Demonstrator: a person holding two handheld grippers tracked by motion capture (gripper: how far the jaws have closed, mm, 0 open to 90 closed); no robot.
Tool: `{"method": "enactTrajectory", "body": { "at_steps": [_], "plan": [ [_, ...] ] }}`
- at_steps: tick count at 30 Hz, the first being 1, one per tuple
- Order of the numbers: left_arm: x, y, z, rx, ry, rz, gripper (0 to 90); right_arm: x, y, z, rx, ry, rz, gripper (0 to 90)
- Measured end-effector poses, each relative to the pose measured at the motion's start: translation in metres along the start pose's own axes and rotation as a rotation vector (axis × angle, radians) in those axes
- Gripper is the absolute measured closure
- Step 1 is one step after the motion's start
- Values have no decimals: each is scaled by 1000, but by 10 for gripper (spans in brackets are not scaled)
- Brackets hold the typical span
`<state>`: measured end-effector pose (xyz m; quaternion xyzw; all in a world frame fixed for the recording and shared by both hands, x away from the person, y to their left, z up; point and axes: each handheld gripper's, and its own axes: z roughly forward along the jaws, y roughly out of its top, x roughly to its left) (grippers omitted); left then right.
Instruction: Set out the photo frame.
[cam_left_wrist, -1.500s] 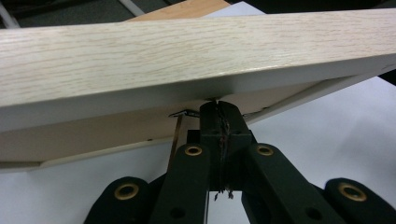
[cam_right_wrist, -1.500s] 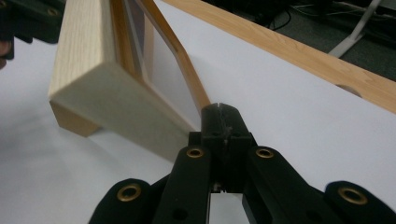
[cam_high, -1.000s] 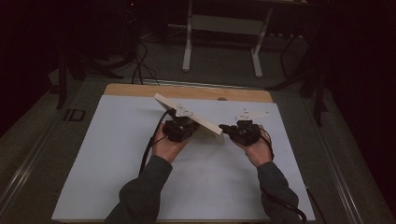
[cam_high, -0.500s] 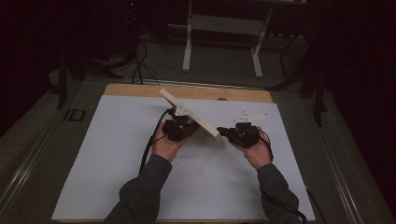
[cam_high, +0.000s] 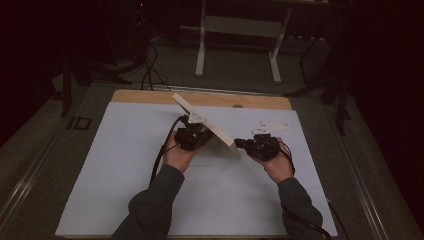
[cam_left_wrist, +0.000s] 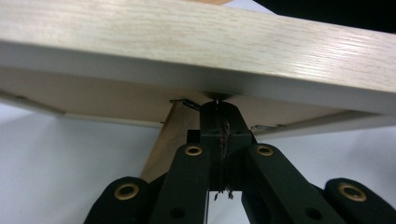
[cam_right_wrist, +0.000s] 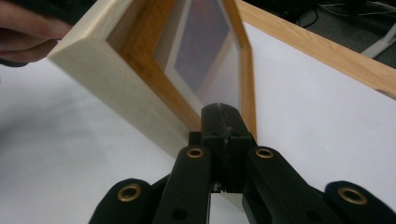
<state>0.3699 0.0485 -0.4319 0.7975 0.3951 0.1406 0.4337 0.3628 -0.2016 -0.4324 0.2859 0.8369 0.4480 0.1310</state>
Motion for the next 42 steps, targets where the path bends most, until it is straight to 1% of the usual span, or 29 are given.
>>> {"method": "enactTrajectory", "body": {
  "at_steps": [2, 4, 9, 14, 18, 20, 22, 27, 29, 30, 31, 32, 33, 34, 35, 36, 38, 42],
  "plan": [
    [0, 0, 0, -1, 4, -5, 900, 1, 0, 0, 3, 4, -2, 900],
    [0, 0, 1, 0, 4, -6, 900, 5, 0, 2, 12, 8, -24, 900],
    [-4, 0, 1, 3, -2, 16, 900, 8, 0, 3, 7, 11, -25, 900],
    [-5, -2, 0, -1, -13, 12, 900, 12, 1, 4, 12, 16, -35, 900],
    [-7, -3, 0, -3, -19, 18, 900, 15, 2, 5, 14, 22, -46, 900],
    [-9, -4, 1, 1, -25, 36, 900, 18, 3, 6, 10, 29, -50, 900],
    [-10, -5, 1, 1, -24, 41, 900, 19, 3, 7, 10, 30, -52, 900],
    [-5, -6, 1, -12, -49, 31, 900, 24, 5, 10, 11, 46, -66, 900],
    [-3, -7, 1, -22, -69, 24, 900, 26, 6, 10, 14, 51, -71, 900],
    [-3, -7, 1, -22, -69, 24, 900, 27, 6, 11, 13, 53, -74, 900],
    [-3, -7, 1, -32, -85, 27, 900, 28, 7, 11, 14, 56, -77, 900],
    [-3, -7, 1, -32, -85, 27, 900, 28, 7, 12, 15, 60, -78, 900],
    [-3, -8, 1, -45, -110, 24, 900, 29, 7, 13, 17, 61, -80, 900],
    [-3, -8, 1, -51, -122, 28, 900, 30, 7, 14, 18, 66, -82, 900],
    [-3, -8, 0, -51, -117, 37, 900, 31, 7, 15, 19, 68, -84, 900],
    [-3, -9, 0, -55, -121, 37, 900, 32, 7, 16, 15, 75, -78, 900],
    [0, -10, 1, -59, -134, 26, 900, 33, 7, 17, 11, 80, -77, 900],
    [4, -11, 1, -66, -159, 15, 900, 34, 8, 19, 11, 81, -79, 900]
  ]
}}
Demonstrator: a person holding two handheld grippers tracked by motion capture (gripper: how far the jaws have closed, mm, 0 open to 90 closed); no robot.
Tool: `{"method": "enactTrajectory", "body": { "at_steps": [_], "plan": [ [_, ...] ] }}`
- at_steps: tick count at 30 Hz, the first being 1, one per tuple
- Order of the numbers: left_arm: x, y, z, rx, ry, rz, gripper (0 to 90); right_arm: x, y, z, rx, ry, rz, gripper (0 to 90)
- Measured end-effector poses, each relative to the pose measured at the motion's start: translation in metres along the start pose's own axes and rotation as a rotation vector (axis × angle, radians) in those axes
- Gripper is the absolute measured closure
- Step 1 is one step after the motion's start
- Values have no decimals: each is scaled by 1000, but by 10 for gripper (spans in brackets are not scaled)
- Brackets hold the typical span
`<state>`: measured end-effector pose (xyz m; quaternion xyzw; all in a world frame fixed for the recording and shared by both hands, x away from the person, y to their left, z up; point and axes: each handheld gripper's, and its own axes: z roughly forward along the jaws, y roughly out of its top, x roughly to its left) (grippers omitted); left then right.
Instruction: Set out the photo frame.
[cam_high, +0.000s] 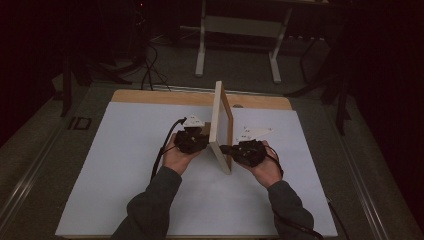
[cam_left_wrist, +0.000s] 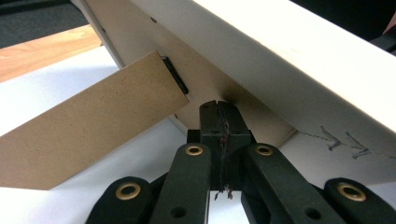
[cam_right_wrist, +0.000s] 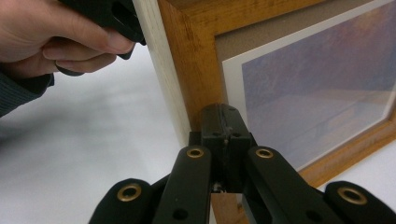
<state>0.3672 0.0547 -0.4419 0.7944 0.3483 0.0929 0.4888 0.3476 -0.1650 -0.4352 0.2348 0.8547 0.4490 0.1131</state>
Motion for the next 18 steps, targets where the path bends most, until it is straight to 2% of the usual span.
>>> {"method": "enactTrajectory", "body": {
  "at_steps": [13, 18],
  "plan": [
    [11, -2, -3, 1, -36, 12, 900, 5, 3, 7, -6, -3, 4, 900],
    [11, -3, -4, 0, -26, 1, 900, 6, 5, 9, -7, -1, 0, 900]
  ]
}}
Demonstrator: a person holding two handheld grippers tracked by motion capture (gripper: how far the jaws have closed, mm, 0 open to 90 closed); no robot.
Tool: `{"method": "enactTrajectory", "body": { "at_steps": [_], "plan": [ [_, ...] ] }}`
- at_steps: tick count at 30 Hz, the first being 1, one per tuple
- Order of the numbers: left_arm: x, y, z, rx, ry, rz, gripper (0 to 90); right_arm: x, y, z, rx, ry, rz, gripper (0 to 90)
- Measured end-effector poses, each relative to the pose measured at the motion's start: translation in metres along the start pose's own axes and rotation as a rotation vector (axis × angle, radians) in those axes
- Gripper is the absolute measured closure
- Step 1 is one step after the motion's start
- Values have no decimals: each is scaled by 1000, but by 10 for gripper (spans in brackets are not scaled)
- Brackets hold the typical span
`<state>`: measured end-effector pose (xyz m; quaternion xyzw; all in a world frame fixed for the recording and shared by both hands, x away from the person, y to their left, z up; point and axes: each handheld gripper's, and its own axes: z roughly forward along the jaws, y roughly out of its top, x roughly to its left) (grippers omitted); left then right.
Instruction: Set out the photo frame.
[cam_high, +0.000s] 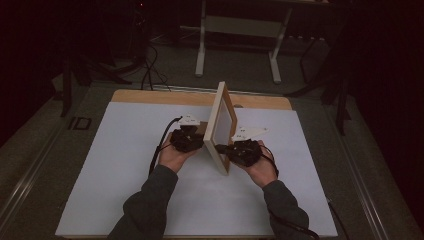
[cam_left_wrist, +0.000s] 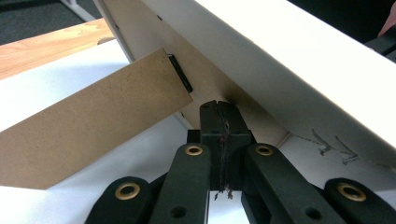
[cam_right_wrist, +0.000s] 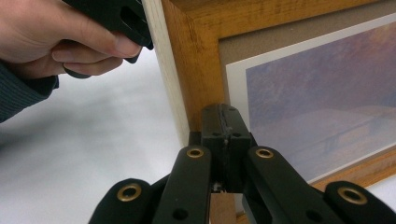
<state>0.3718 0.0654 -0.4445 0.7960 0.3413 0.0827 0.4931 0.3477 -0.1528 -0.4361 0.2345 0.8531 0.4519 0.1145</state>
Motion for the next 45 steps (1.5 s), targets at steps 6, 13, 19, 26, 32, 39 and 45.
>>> {"method": "enactTrajectory", "body": {
  "at_steps": [6, 13, 19, 26, 32, 39, 45],
  "plan": [
    [-3, -1, -2, 0, 24, -7, 858, 0, -1, -1, 7, 0, -7, 870],
    [0, -5, -11, 15, 18, -22, 757, -2, -2, -3, 13, -10, -2, 836],
    [1, -10, -19, 14, 12, -41, 686, -4, -5, -6, 15, -24, 1, 779],
    [0, -15, -27, 13, 11, -37, 659, -8, -9, -10, 16, -49, 16, 702],
    [-6, -21, -35, 13, 14, -25, 595, -12, -14, -14, 19, -58, 27, 669],
    [-14, -22, -43, 11, 25, -5, 480, -15, -17, -16, 20, -67, 34, 659],
    [-21, -22, -42, 3, 16, -13, 399, -16, -19, -16, 20, -75, 42, 632]
  ]
}}
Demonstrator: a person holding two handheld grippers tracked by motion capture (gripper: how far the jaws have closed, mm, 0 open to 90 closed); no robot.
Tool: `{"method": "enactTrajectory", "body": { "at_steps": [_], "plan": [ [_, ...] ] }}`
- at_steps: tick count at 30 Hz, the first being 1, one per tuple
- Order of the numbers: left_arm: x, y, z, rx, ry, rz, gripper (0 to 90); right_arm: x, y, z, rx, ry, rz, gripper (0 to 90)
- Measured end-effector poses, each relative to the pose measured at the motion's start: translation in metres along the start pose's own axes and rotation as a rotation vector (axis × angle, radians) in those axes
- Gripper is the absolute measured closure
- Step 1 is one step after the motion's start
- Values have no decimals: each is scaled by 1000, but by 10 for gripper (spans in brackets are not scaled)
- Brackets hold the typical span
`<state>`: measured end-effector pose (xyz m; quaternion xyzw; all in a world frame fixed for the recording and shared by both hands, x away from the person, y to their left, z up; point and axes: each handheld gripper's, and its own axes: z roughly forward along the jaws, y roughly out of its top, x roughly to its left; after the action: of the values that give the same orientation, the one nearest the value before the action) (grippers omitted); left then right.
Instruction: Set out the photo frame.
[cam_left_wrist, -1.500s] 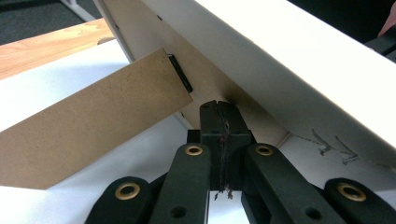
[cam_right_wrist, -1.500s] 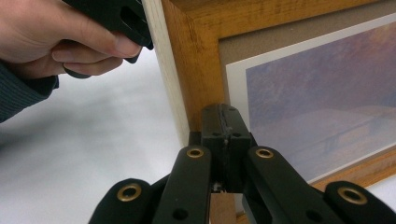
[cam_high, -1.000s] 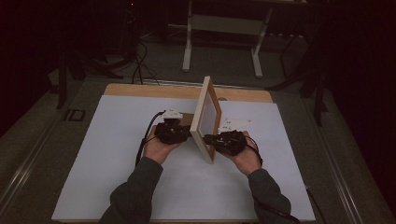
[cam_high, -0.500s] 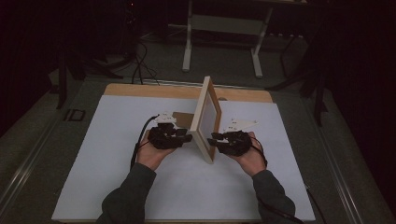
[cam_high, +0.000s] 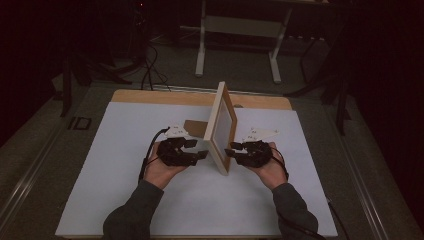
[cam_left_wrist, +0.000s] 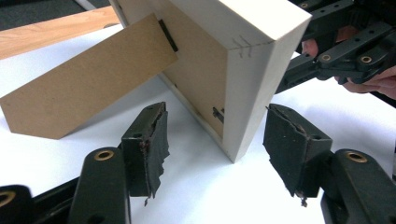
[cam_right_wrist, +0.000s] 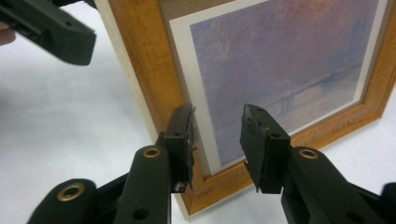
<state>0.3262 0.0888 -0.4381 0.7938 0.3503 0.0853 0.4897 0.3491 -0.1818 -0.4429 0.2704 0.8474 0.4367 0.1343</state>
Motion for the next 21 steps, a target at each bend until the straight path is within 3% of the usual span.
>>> {"method": "enactTrajectory", "body": {
  "at_steps": [6, 11, 14, 21],
  "plan": [
    [-4, 3, 2, -32, -27, -24, 393, -1, -2, 0, -2, -6, 8, 618],
    [-6, 6, 6, -32, -14, -31, 358, -2, -4, -1, -7, -5, 22, 604],
    [-12, 9, 10, -32, -6, -8, 346, -3, -6, -1, -5, -8, 24, 601],
    [-18, 16, 14, -36, 19, 4, 299, -3, -7, 0, -9, -6, 32, 596]
  ]
}}
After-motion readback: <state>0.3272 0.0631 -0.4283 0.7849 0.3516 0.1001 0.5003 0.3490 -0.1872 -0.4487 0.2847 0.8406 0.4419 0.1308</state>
